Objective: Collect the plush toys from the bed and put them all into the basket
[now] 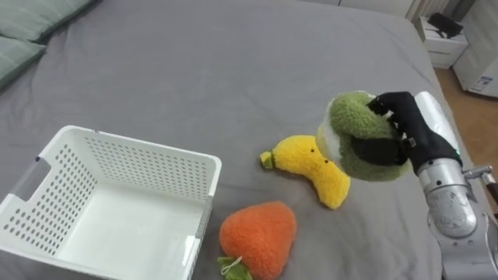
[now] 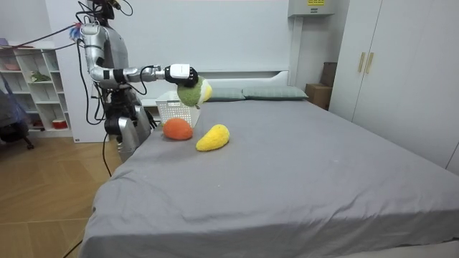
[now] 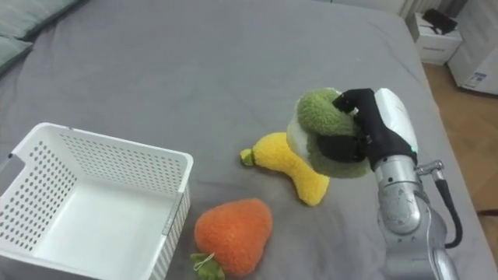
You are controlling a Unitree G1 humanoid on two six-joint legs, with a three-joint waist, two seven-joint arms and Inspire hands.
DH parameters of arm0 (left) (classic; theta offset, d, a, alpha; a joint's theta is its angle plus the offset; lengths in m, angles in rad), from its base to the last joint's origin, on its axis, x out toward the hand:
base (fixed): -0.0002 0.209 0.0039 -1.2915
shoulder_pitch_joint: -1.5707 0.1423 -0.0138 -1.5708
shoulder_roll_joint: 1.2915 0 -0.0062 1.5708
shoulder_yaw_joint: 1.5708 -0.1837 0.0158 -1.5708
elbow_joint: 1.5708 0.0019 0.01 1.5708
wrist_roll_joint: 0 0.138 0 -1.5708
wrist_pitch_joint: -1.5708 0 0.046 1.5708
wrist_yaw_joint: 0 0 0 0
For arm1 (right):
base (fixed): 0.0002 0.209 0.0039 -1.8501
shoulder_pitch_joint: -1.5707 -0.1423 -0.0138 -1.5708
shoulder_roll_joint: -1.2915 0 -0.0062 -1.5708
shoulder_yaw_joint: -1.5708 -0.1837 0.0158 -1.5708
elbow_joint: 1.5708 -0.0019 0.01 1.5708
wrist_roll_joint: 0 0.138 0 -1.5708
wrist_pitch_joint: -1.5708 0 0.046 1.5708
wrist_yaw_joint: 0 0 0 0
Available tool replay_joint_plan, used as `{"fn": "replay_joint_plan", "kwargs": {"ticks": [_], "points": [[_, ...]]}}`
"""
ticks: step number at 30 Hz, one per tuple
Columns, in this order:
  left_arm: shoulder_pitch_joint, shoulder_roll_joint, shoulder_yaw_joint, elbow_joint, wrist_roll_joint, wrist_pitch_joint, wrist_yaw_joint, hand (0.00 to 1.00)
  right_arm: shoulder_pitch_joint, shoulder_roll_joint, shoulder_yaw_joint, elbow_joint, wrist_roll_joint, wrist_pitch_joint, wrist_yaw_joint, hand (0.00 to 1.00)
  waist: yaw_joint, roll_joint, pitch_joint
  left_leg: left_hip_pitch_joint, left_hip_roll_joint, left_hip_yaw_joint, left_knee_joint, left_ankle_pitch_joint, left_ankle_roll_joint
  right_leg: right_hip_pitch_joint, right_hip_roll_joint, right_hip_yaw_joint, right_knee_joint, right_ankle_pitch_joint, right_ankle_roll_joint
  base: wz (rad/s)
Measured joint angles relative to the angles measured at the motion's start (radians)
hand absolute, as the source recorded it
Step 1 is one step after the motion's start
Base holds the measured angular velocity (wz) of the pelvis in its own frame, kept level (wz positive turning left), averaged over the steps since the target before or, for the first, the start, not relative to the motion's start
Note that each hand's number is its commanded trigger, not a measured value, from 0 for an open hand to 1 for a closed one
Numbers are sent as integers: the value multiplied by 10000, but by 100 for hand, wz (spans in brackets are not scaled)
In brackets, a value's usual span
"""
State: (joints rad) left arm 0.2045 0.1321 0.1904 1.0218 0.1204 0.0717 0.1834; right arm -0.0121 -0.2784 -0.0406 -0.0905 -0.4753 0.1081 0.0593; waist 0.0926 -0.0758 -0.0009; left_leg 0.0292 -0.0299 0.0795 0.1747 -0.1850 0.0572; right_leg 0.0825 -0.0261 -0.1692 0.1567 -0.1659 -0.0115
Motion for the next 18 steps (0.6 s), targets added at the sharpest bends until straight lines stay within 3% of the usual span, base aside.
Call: {"fn": "replay_joint_plan", "kwargs": {"ticks": [3,8,11,15,18], "points": [[-32,2,12,3,18,2,8,0,-438,6,344,-91,42,50,359,100,110,-128,-36,11,-7,-6,-52,25,-1,-13,9,17,-15,2,-3,0],[-165,-26,-87,19,17,0,6,0,-1296,16,683,-328,-19,360,740,100,297,-397,25,-53,-35,-134,-46,43,7,-10,-12,-184,-25,3,-3,8],[-253,-9,-137,151,17,1,7,0,-1486,20,839,-631,29,384,771,100,547,-453,40,-139,-55,-291,-10,45,8,-14,-28,-362,-50,6,-3,14],[-201,-28,-372,-18,5,35,-7,0,-1715,369,1529,-891,-110,486,1013,100,925,-467,31,-234,-60,-310,73,49,8,-85,-25,-372,-53,6,-3,1],[-266,-33,-375,-74,6,37,-4,0,-1863,415,2126,-892,-256,705,1348,100,1180,-465,33,-265,-74,-379,74,50,11,-113,-48,-476,-52,6,-2,8]]}}
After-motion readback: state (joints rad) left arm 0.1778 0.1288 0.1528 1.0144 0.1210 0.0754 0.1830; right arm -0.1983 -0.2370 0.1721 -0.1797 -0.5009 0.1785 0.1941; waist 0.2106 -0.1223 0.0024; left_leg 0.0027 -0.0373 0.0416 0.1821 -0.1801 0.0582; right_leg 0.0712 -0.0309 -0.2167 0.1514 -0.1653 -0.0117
